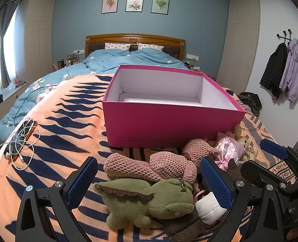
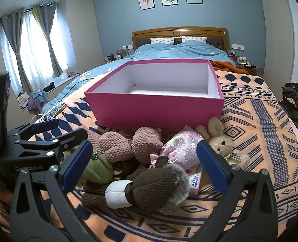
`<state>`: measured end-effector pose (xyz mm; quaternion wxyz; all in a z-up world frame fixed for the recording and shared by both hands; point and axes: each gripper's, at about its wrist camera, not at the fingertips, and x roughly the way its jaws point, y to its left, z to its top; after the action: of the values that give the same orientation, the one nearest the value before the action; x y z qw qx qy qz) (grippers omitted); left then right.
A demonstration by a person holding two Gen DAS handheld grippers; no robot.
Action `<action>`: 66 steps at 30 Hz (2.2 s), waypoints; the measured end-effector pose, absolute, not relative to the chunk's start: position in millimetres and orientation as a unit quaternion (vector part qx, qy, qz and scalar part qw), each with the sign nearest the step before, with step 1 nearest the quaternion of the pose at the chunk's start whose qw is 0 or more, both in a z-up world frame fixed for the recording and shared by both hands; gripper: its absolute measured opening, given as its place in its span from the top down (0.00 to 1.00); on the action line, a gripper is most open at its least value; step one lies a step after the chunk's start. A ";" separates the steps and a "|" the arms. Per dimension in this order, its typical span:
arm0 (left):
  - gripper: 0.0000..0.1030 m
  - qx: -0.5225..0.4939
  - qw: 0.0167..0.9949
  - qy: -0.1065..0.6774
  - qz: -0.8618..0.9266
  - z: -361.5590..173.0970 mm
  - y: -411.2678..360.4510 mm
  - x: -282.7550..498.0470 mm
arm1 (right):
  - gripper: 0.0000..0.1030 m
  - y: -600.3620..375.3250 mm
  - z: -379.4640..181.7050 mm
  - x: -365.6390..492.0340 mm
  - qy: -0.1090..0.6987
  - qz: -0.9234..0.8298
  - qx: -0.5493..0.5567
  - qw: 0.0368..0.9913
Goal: Organize objects
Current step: 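Move both grippers down toward the green frog plush in the pile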
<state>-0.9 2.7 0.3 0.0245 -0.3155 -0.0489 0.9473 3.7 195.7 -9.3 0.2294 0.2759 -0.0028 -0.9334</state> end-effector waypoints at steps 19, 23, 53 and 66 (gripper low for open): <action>0.00 -0.311 0.023 -0.044 0.949 1.0 4.9 0.7 | 0.00 195.1 -8.8 4.1 -0.004 -0.932 0.276 0.234; 0.00 -0.312 0.024 -0.044 0.949 0.7 4.9 0.8 | 0.00 194.4 -9.5 3.3 -0.006 -0.931 0.279 0.236; 0.00 -0.334 0.025 -0.063 0.940 -16.8 -27.2 -2.7 | 0.00 188.3 -22.2 -8.4 -0.028 -0.908 0.313 0.277; 0.00 -0.354 0.061 -0.059 0.931 -36.2 -42.9 4.6 | 0.11 159.7 -24.4 -3.4 0.003 -0.888 0.319 0.332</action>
<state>4.6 -42.9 -36.2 0.0607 -0.3540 -0.0587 0.9314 -3.4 159.7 -24.4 0.3315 0.3187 0.0031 -0.8880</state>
